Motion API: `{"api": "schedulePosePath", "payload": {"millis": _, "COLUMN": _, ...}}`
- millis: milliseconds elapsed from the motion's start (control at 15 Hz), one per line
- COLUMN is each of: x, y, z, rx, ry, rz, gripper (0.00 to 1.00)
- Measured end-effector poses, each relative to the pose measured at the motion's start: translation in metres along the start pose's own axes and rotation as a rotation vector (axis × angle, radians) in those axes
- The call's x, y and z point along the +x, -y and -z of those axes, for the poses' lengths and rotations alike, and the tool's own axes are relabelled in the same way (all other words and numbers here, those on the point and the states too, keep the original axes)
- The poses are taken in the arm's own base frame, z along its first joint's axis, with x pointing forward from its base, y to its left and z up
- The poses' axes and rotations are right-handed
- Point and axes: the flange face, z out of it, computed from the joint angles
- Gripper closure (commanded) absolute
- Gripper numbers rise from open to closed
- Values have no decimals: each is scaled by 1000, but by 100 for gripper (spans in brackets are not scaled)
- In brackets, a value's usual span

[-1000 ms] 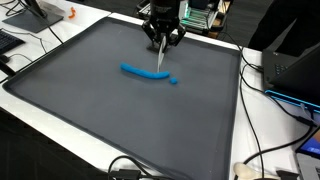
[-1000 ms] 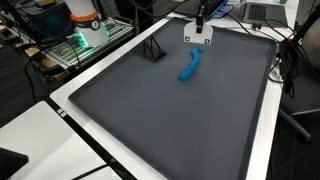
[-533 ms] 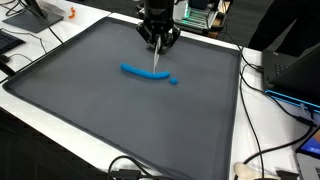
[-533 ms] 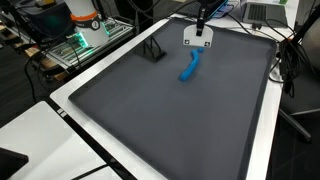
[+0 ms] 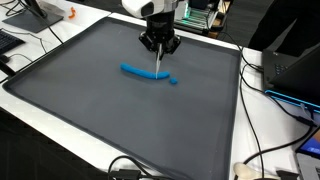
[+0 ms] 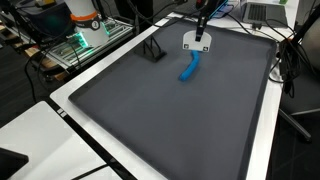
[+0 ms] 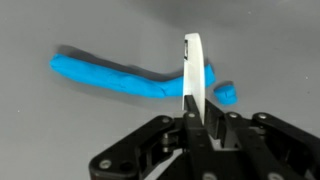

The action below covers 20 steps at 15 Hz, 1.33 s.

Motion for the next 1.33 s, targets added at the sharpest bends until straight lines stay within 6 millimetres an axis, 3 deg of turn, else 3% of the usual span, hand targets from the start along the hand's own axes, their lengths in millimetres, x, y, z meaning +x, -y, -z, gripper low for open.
{"api": "schedulePosePath", "payload": {"millis": 667, "x": 7, "y": 5, "z": -24, "rx": 12, "ry": -23, "rz": 5, "gripper": 98}}
{"api": "schedulePosePath", "payload": {"millis": 1333, "x": 11, "y": 5, "z": -29, "rx": 13, "ry": -24, "rz": 8, "gripper": 98}}
